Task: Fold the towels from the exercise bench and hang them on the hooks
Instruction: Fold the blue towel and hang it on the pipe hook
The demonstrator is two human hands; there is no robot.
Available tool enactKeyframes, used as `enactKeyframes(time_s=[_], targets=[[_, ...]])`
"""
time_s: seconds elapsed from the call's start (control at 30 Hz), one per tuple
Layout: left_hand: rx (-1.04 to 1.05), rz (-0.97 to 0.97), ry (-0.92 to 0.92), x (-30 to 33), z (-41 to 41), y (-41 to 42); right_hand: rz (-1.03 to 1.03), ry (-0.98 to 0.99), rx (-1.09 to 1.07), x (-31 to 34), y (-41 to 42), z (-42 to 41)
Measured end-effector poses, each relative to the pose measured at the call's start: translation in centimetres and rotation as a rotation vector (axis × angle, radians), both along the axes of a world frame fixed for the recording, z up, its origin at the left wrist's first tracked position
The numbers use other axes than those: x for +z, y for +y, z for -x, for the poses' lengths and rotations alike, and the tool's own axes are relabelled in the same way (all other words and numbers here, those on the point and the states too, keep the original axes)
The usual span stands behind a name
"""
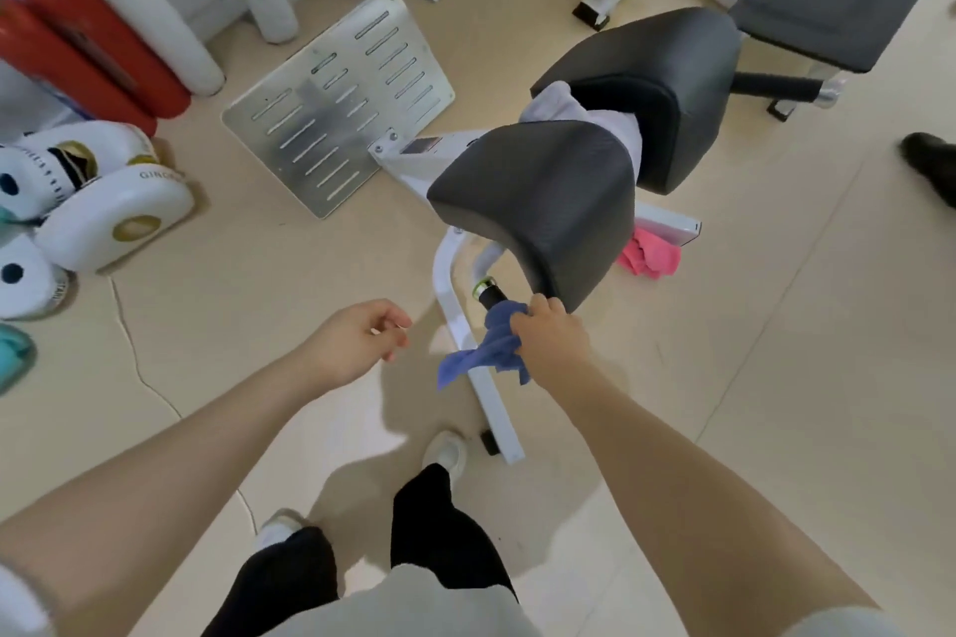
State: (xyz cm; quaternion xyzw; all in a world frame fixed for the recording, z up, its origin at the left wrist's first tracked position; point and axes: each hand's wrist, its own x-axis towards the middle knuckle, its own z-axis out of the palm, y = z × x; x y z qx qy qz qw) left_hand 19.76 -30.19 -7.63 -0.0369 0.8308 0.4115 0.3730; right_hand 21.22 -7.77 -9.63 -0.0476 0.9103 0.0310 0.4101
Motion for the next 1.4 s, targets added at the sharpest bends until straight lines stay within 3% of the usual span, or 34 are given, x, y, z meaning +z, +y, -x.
enactKeyframes(time_s=[0.1, 0.23, 0.3, 0.33, 0.43, 0.57, 0.7, 0.77, 0.9, 0.97, 1.03, 1.1, 1.27, 1.4], targets=[[0.001, 0.010, 0.066, 1.4, -0.9, -0.4, 0.213, 0.235, 0.003, 0.6, -0.8, -0.5], [-0.224, 0.118, 0.370, 4.6, -1.1, -1.8, 0.468, 0.358, 0.129, 6.1, -4.4, 0.1], [-0.264, 0.092, 0.442, 6.6, -1.7, -2.5, 0.687, 0.391, 0.081, 8.8, -6.9, -0.2], [-0.250, 0.073, 0.454, 7.6, -2.2, -2.9, 0.856, 0.373, -0.052, 10.1, -8.3, -0.3], [-0.076, 0.046, 0.534, 9.9, -4.4, -4.5, 1.183, 0.396, -0.303, 13.8, -12.0, -1.1], [0.121, 0.105, 0.691, 12.6, -8.8, -8.1, 1.308, 0.303, -0.247, 16.6, -15.1, -3.5], [0.152, 0.380, 0.781, 13.6, -13.7, -12.0, 1.188, -0.001, -0.050, 16.8, -16.6, -6.5], [0.364, 0.315, 0.800, 13.3, -16.6, -13.2, 1.136, -0.127, 0.010, 16.5, -17.1, -8.6], [1.040, 0.114, 0.766, 13.0, -22.6, -15.7, 0.996, -0.259, 0.070, 14.5, -17.7, -13.7], [1.332, 0.010, 0.680, 12.3, -25.2, -16.8, 0.978, -0.279, 0.053, 13.7, -18.1, -16.3], [1.470, -0.124, 0.575, 11.9, -27.6, -16.9, 0.911, -0.180, 0.091, 13.6, -18.6, -18.7], [1.366, -0.208, 0.441, 12.2, -29.7, -15.7, 0.868, -0.049, 0.165, 14.2, -19.4, -20.5], [0.494, -0.289, 0.314, 12.6, -33.4, -11.6, 0.990, 0.154, 0.263, 17.0, -20.5, -24.1], [0.398, -0.212, 0.404, 12.6, -34.5, -9.5, 0.980, 0.065, 0.237, 18.1, -18.3, -25.9]])
